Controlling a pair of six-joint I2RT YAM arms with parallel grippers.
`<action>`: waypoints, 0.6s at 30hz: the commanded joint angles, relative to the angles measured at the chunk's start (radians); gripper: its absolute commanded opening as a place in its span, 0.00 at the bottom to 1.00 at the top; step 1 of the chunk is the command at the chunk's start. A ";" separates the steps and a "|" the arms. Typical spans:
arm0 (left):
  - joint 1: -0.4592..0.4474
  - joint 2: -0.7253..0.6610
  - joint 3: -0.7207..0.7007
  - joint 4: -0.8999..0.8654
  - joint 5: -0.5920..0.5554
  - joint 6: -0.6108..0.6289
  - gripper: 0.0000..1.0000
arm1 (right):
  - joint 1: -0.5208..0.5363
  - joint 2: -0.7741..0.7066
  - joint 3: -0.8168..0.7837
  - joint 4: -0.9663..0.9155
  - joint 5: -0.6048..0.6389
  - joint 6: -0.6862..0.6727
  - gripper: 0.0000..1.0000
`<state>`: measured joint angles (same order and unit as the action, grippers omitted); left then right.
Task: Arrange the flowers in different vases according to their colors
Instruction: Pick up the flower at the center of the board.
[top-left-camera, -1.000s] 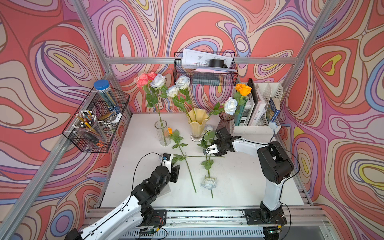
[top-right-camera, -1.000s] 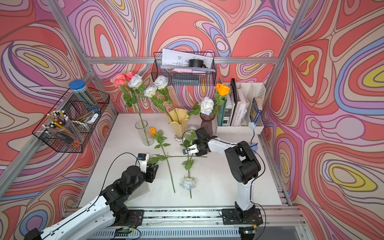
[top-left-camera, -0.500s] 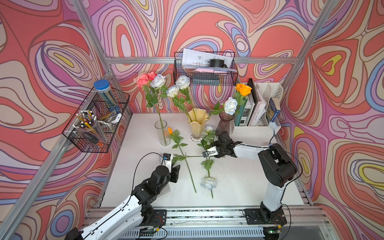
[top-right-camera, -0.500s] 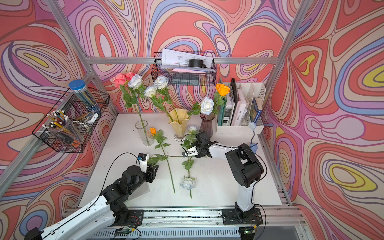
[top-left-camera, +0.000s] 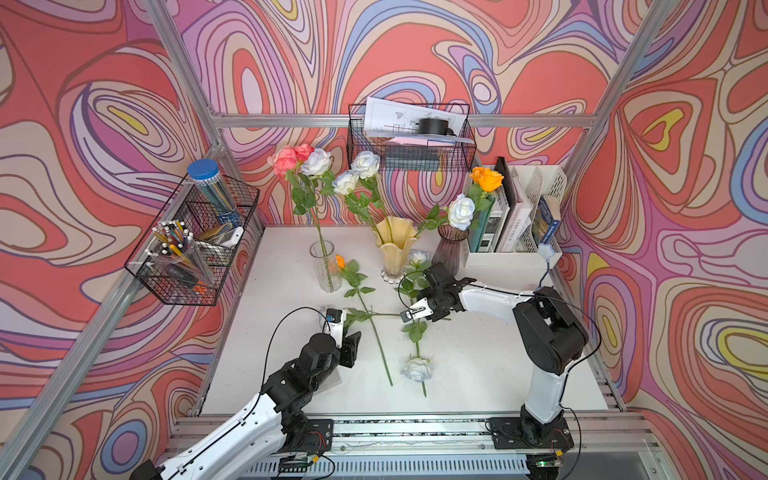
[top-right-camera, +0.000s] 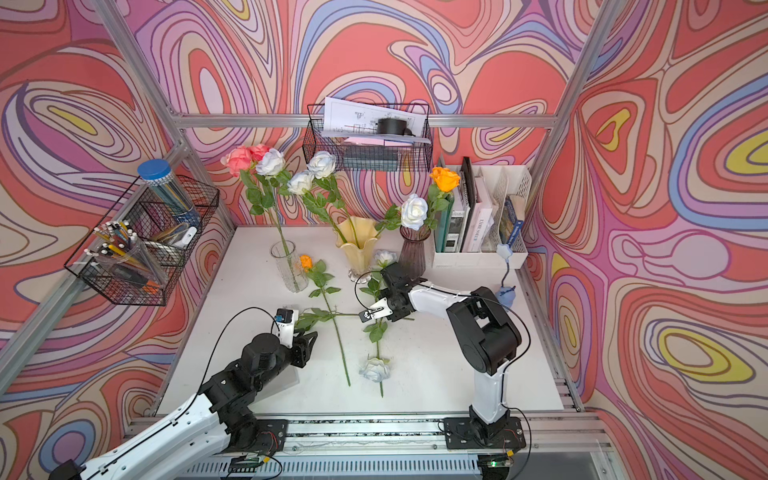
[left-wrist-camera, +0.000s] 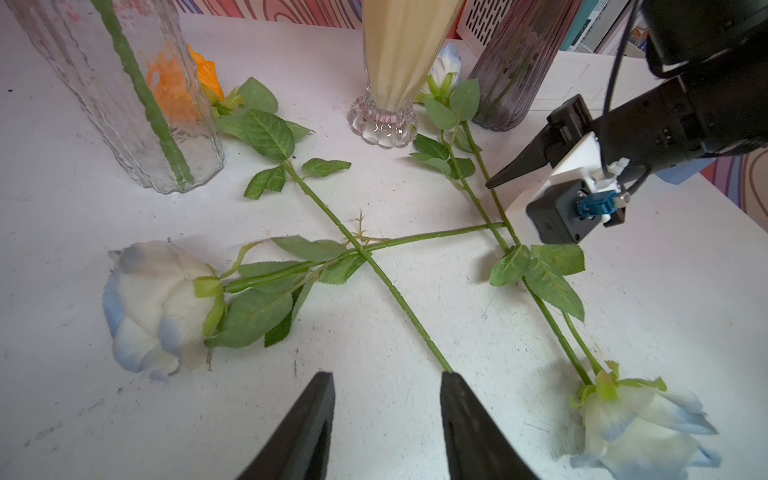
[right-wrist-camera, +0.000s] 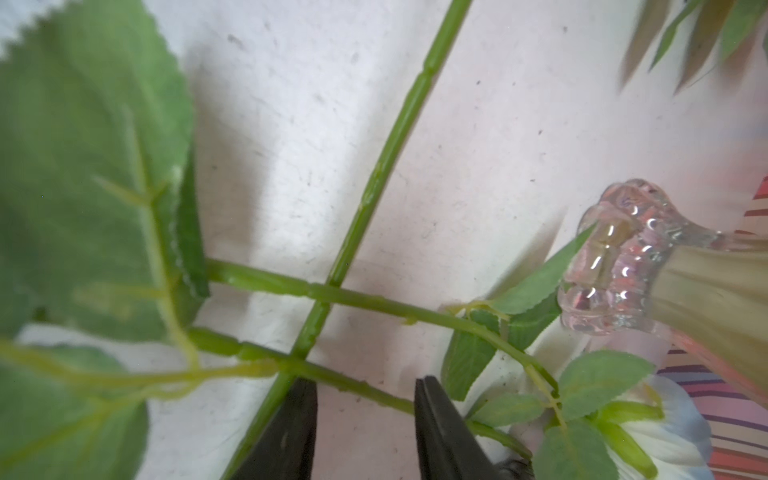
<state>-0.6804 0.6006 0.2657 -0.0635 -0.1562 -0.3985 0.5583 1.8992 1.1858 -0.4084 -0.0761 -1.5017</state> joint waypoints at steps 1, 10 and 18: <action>-0.003 -0.017 -0.016 0.002 0.015 0.018 0.48 | 0.008 0.053 0.029 -0.187 0.010 0.007 0.42; -0.004 -0.075 -0.033 -0.010 0.023 0.020 0.48 | 0.029 0.147 0.145 -0.261 0.048 0.003 0.45; -0.004 -0.111 -0.039 -0.021 0.031 0.023 0.48 | 0.035 0.221 0.248 -0.373 0.046 0.005 0.46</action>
<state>-0.6804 0.5037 0.2398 -0.0681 -0.1364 -0.3920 0.5888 2.0441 1.4441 -0.6823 -0.0231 -1.5021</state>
